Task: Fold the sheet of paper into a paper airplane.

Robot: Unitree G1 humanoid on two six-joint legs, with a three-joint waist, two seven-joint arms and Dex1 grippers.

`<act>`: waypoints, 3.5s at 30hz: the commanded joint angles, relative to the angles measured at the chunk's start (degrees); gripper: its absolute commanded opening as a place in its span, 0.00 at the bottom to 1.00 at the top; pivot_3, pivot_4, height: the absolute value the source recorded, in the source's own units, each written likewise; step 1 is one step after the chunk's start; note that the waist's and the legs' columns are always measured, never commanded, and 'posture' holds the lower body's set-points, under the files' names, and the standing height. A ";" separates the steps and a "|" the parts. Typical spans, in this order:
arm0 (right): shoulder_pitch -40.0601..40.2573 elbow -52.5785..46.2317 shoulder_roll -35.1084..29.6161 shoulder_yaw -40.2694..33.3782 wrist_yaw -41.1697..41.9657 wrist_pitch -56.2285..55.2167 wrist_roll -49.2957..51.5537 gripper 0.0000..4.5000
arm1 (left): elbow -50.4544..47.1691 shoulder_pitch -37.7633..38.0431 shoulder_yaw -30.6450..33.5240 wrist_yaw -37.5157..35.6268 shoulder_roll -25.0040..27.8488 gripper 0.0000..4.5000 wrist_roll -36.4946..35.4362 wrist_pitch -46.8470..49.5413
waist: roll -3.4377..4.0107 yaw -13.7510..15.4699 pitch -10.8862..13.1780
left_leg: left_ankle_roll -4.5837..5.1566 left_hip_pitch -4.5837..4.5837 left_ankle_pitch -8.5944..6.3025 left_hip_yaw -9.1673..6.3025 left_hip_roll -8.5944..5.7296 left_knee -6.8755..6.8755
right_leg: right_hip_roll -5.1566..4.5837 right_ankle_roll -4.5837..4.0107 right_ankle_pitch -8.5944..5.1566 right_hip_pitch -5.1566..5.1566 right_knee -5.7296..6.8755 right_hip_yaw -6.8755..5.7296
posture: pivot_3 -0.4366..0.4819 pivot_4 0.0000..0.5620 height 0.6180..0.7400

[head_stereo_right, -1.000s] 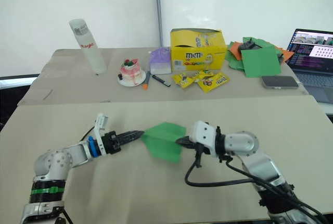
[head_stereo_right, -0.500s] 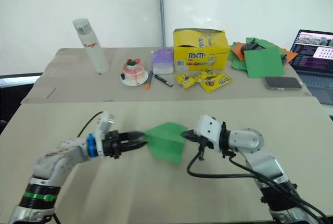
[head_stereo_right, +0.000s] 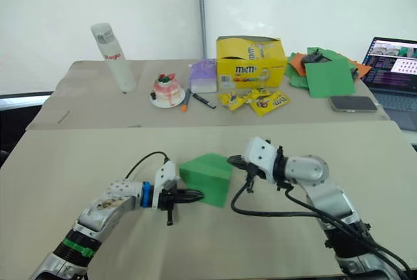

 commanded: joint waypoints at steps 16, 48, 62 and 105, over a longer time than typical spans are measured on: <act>-10.92 10.89 2.26 10.60 11.81 1.21 -5.47 0.00 | -1.63 2.65 -2.04 7.72 -0.59 0.00 2.92 8.02 | 0.04 0.06 -0.03 | 0.00 0.05 0.00 -0.01 -0.01 0.05 | -0.01 0.00 0.00 0.05 0.01 -0.04 | 0.48 0.27 1.00; -2.56 6.46 0.91 14.35 13.25 0.12 -8.71 0.00 | -11.71 -0.87 10.58 -10.16 15.18 0.00 -16.88 18.98 | -0.04 -0.83 -0.12 | 0.01 0.05 0.00 -0.06 0.07 -0.04 | 0.05 0.00 0.00 -0.01 -0.02 -0.06 | 0.48 0.27 1.00; 3.12 1.86 -0.83 16.68 10.33 -2.60 -14.71 0.00 | 2.27 -8.08 16.28 -2.39 6.25 0.00 -11.39 6.95 | -0.17 -0.72 -0.24 | -0.01 0.06 0.01 -0.06 0.03 -0.03 | 0.05 0.00 0.00 0.00 -0.02 -0.07 | 0.48 0.27 1.00; 2.99 0.70 0.40 17.46 9.73 -3.12 -18.85 0.00 | 12.87 -7.87 7.19 -8.60 2.71 0.00 1.13 -10.48 | -0.28 -0.84 -0.58 | 0.11 0.19 -0.06 -0.05 0.04 -0.01 | 0.04 0.00 0.00 0.07 0.00 -0.36 | 0.48 0.27 1.00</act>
